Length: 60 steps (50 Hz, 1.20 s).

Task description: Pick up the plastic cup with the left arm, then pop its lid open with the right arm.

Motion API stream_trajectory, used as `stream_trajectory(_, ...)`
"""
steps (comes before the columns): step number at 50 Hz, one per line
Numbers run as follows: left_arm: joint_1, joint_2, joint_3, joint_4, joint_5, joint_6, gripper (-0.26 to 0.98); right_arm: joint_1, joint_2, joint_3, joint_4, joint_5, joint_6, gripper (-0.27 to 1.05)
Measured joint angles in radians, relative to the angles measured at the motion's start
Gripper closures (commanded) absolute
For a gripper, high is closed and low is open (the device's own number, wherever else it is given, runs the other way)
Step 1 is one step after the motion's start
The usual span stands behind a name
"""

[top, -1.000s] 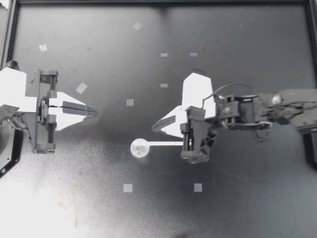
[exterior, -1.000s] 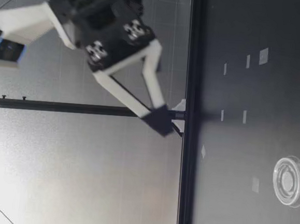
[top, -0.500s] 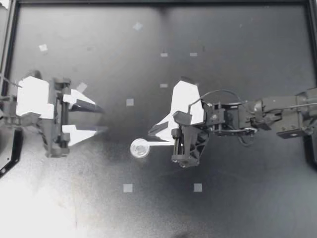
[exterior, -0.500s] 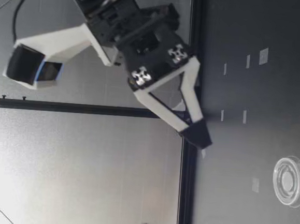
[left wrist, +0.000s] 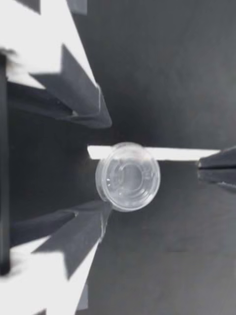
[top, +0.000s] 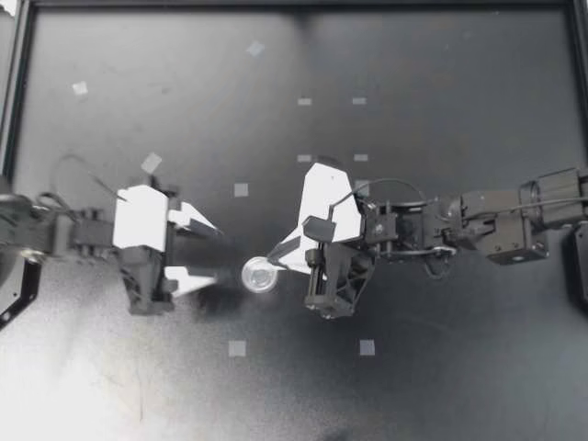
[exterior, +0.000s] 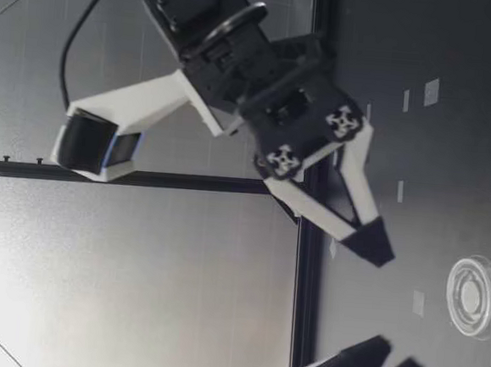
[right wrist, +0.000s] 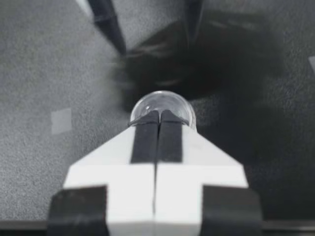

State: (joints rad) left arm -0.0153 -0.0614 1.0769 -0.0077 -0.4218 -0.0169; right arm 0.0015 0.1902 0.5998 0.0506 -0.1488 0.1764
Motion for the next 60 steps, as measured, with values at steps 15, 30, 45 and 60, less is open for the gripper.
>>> stream_trajectory(15, -0.021, 0.049, -0.021, 0.0, -0.002, -0.002, 0.06, 0.021, 0.055, -0.025, -0.002, -0.002, 0.021, 0.91)
stream_trajectory(30, -0.028, 0.103, -0.031, 0.0, -0.005, -0.003, 0.06, 0.021, 0.078, -0.037, 0.0, -0.002, 0.021, 0.91)
stream_trajectory(45, -0.028, 0.176, -0.067, 0.0, -0.035, 0.0, 0.06, 0.023, 0.094, -0.046, 0.0, 0.0, 0.023, 0.91)
stream_trajectory(60, -0.028, 0.207, -0.074, -0.002, -0.057, 0.002, 0.06, 0.023, 0.117, -0.054, 0.0, -0.002, 0.023, 0.91)
